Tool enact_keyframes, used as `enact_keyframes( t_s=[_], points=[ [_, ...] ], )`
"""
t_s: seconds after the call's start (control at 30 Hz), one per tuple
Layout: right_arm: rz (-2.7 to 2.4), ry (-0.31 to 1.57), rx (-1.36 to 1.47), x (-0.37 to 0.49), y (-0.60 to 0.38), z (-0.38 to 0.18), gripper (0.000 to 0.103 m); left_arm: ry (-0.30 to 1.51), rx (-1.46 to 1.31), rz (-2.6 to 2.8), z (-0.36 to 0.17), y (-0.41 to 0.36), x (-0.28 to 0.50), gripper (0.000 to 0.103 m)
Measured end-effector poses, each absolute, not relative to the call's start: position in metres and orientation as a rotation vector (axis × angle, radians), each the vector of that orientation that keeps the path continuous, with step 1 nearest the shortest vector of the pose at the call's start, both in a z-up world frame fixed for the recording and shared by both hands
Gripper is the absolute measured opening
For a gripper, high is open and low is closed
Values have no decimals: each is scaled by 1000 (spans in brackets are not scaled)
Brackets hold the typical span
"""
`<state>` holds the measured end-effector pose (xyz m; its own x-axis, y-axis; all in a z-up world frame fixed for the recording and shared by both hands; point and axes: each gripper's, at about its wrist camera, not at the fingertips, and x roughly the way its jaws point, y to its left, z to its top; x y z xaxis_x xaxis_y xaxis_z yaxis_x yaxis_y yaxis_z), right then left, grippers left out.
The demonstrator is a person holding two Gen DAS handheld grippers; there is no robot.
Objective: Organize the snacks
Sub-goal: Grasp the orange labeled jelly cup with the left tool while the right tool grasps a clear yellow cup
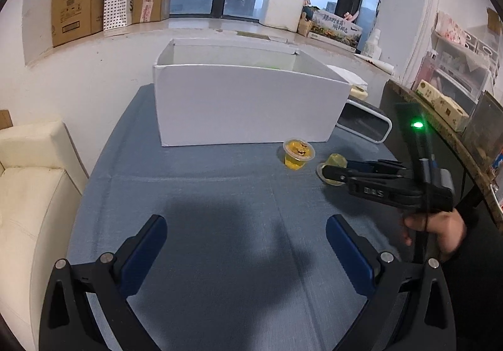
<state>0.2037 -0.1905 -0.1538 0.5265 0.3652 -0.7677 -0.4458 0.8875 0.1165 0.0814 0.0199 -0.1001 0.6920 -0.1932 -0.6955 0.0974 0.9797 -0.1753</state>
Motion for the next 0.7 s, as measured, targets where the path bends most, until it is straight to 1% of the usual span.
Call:
enact_keyframes(
  t_s=[0.2,0.4,0.7],
  points=[
    [516,837,-49,179,-213,-132,40,804,-112,-192,-105,-1,113,103],
    [534,783,32,141,-248,-103,40,816,-47,-221,-115,-41,153,103],
    [504,730,102,100,-290,-85,40,855,-39,-199,-138,-67,210,103]
  ],
)
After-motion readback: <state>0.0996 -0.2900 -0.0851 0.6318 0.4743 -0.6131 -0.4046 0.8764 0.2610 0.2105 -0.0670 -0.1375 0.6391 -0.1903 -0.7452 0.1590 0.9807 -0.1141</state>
